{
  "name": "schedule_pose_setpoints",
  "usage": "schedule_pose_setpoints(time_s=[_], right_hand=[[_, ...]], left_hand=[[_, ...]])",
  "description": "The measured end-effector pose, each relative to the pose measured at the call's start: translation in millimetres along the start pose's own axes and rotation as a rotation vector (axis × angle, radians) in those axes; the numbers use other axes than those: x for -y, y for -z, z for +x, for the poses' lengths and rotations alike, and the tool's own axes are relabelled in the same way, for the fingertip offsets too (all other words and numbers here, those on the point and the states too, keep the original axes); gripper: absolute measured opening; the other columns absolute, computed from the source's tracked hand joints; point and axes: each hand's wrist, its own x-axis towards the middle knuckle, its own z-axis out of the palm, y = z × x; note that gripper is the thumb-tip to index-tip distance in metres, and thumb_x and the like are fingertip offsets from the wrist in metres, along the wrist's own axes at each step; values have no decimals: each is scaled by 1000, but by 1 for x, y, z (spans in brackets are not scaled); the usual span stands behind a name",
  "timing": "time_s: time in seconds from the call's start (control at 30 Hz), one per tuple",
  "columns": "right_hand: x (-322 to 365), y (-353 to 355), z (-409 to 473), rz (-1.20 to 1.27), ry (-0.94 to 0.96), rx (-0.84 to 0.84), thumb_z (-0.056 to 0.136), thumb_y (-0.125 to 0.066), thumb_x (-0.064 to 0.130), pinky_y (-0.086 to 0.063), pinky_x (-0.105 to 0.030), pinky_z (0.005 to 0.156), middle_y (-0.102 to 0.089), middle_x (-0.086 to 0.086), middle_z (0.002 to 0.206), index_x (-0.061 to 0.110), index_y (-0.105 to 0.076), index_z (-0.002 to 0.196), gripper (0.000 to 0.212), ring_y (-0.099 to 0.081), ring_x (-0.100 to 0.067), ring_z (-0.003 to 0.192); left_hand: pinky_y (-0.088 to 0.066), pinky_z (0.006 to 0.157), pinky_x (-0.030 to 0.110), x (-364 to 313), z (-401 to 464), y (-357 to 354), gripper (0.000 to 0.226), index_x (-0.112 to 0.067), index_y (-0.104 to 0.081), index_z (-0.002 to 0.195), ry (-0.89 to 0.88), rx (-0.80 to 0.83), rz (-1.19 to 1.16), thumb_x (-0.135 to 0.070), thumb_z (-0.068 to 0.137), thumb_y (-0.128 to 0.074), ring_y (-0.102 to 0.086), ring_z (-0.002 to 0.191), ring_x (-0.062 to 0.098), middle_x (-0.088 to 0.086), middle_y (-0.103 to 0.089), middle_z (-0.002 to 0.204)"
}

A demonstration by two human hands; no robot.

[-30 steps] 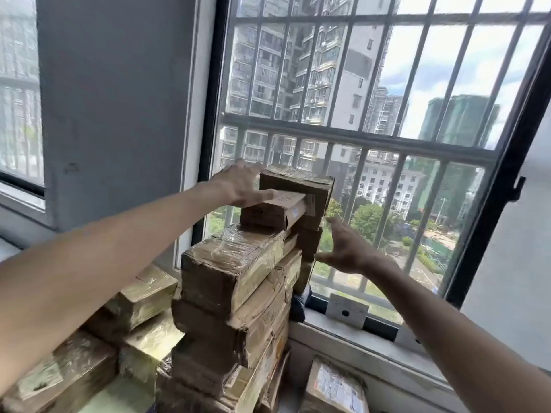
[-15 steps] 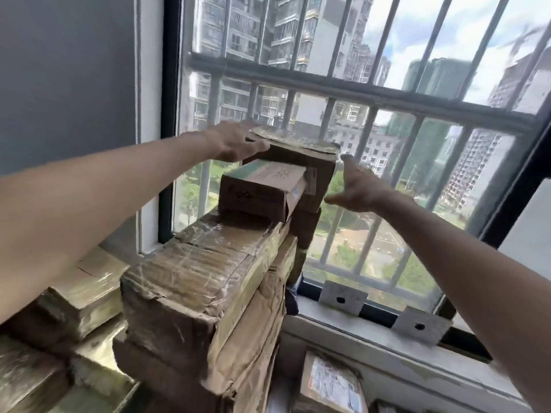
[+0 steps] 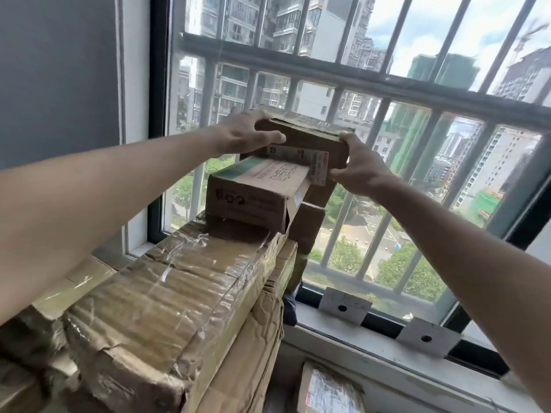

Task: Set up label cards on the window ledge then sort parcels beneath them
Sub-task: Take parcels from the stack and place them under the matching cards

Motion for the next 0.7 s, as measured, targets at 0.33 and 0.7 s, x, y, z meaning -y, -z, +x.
schedule_pose_setpoints(time_s=[0.33, 0.7], right_hand=[[38, 67, -24, -51, 145, -174, 86, -71, -2, -47, -3, 59, -58, -5, 108, 10, -37, 143, 67, -57, -18, 95], [76, 131, -98, 59, 163, -434, 86, -78, 17, -44, -6, 59, -60, -2, 108, 8, -29, 145, 78, -60, -16, 94]], left_hand=[[-25, 113, 59, -44, -24, 51, 78, -32, -33, 151, -114, -183, -52, -62, 84, -60, -25, 144, 39, 17, -23, 159], [-22, 116, 55, -91, -92, 106, 96, -40, -21, 155, -312, -293, -1, -62, 77, -73, -23, 143, 35, 10, -26, 155]])
